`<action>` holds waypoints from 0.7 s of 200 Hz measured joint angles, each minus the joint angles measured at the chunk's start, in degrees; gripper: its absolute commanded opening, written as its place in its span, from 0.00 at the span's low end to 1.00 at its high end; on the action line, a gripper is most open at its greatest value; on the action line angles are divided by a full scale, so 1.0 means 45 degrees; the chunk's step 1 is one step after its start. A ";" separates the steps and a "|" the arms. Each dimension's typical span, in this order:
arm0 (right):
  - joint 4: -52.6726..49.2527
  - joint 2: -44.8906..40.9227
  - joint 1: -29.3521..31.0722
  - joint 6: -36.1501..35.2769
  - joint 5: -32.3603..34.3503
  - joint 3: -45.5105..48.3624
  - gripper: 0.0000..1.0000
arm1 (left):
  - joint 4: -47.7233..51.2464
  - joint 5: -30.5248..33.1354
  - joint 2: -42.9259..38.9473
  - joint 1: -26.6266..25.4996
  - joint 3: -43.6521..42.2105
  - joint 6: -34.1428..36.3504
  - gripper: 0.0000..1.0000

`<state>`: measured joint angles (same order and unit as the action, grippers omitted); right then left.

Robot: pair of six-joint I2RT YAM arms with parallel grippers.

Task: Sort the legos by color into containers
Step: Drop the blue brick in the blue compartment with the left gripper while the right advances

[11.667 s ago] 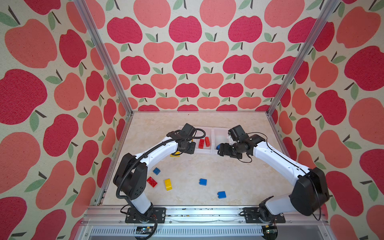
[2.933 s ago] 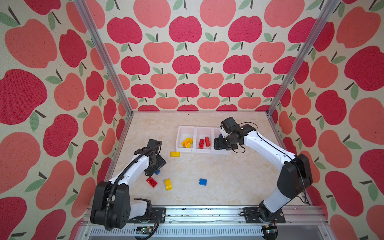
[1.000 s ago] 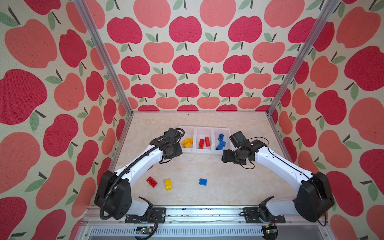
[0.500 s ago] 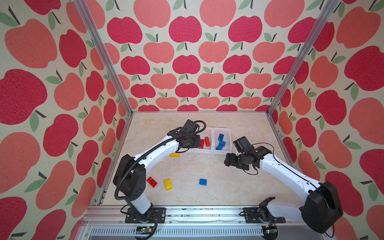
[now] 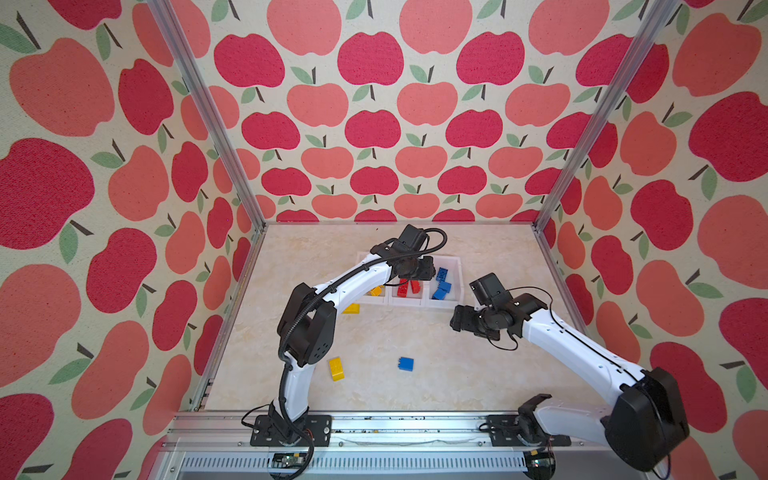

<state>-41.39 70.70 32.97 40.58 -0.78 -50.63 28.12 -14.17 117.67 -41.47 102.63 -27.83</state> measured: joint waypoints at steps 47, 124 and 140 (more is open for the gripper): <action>-0.0044 -0.0219 -0.0170 0.0000 -0.0053 0.0000 0.86 | 0.0321 -0.0403 0.1865 -0.0141 0.2244 0.0248 0.07; -0.0102 -0.0452 -0.0282 0.0000 -0.0083 0.0010 0.86 | 0.1341 -0.0389 0.3900 -0.0141 0.4459 0.0457 0.24; -0.0097 -0.0520 -0.0282 0.0000 -0.0087 0.0063 0.86 | 0.1545 -0.0393 0.4027 -0.0141 0.4605 0.0466 0.37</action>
<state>-41.82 68.36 31.70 40.58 -1.17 -50.35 35.07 -15.94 135.79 -42.11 123.35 -25.74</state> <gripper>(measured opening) 0.863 0.339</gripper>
